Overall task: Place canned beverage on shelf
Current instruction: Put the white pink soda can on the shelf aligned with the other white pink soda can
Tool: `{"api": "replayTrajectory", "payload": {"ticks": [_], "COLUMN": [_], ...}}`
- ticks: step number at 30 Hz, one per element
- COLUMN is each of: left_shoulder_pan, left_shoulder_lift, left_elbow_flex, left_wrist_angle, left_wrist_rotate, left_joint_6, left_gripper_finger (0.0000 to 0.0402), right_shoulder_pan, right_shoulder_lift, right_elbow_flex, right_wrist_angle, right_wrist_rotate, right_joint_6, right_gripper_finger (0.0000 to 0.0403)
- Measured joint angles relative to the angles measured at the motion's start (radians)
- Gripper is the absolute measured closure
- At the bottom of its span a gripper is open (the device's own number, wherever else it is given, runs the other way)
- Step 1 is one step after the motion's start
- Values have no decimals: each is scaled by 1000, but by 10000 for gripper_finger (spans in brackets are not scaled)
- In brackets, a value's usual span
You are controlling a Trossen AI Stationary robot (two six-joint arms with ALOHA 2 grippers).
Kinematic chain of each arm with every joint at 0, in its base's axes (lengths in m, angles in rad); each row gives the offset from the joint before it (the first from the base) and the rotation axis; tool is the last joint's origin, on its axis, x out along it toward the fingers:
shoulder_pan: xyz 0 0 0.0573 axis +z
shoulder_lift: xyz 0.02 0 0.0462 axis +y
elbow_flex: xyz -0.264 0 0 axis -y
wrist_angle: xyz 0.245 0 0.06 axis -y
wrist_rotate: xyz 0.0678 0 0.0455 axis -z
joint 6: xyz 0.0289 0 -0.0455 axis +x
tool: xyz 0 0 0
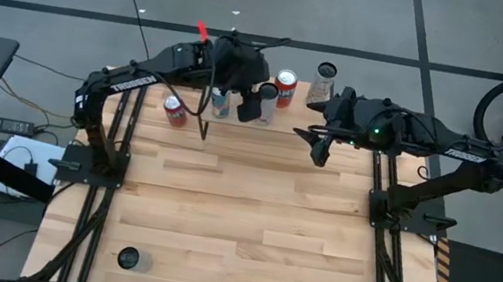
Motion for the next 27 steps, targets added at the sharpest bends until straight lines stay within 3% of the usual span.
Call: {"api": "replayTrajectory", "payload": {"ticks": [23,27], "left_shoulder_pan": [-11,-10], "left_shoulder_lift": [3,3], "left_elbow_flex": [0,0], "left_wrist_angle": [75,83], "left_wrist_rotate": [2,1], "left_joint_6": [-40,17], "left_gripper_finger": [166,166], "right_shoulder_pan": [0,0], "right_shoulder_lift": [0,0], "right_elbow_flex": [0,0], "right_wrist_angle": [-3,-3], "right_wrist_rotate": [0,0], "right_joint_6": [-7,-7], "right_gripper_finger": [67,67]}}
